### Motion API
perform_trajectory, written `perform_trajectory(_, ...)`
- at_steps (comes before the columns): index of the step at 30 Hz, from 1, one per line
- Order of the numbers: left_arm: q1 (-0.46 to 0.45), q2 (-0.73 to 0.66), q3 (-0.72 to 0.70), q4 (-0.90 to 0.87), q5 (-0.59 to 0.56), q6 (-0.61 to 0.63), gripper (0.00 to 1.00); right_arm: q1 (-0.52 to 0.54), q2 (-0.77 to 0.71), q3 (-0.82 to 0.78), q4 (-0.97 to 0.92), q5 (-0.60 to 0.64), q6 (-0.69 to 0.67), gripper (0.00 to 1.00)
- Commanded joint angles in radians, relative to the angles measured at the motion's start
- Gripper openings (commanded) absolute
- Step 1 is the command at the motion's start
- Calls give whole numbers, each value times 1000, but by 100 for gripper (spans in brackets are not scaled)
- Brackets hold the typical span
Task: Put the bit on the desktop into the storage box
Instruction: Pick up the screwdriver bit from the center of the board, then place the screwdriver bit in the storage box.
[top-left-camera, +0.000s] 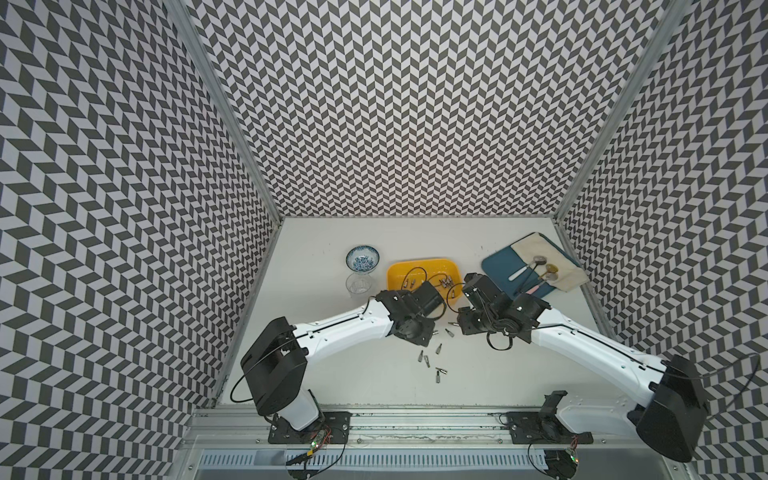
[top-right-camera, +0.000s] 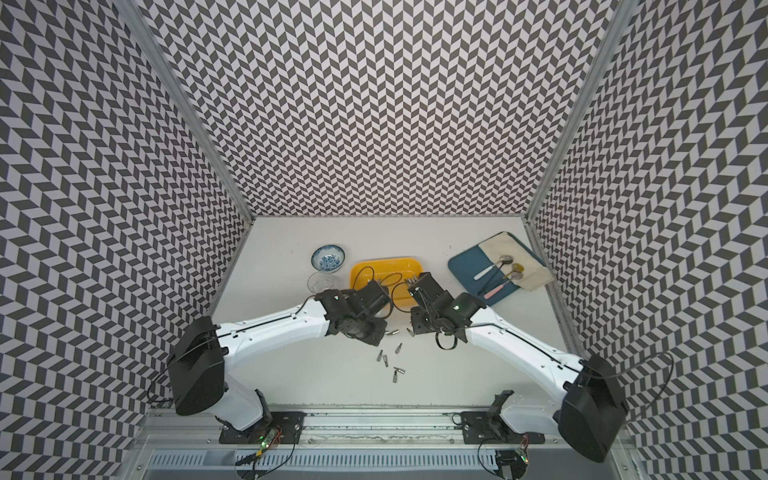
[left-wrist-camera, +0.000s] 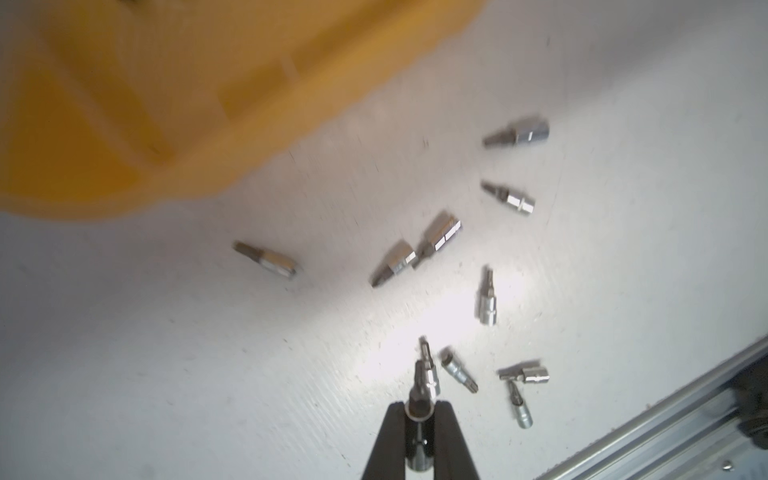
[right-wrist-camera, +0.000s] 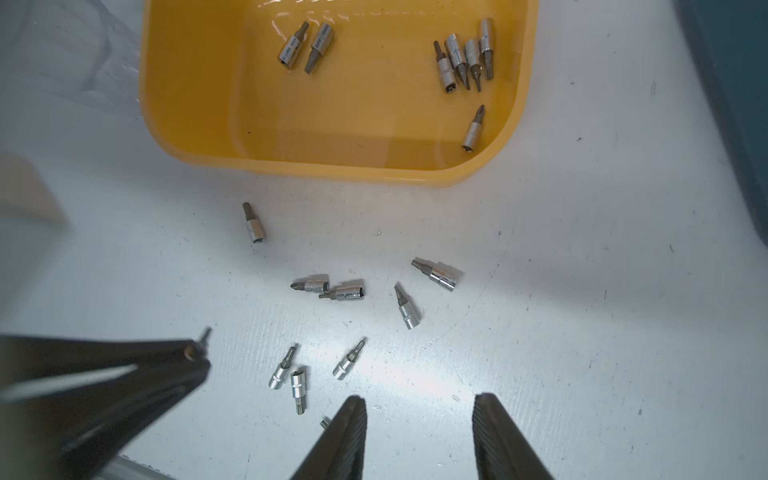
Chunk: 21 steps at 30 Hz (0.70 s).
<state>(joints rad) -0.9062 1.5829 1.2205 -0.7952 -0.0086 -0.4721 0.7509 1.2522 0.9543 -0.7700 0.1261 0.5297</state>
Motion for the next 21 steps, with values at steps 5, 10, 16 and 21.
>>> perform_trajectory(5,220,18,159,-35,147,206,0,8,-69,-56,58,18,85,49)
perform_trajectory(10,285,201,339,-83,154,283,0,13,-84,-130,118,-51,72,49)
perform_trajectory(16,295,394,475,-55,171,318,0,51,-73,-179,152,-110,22,49)
perform_trajectory(21,299,498,562,-56,191,326,0,99,-60,-204,170,-108,16,49)
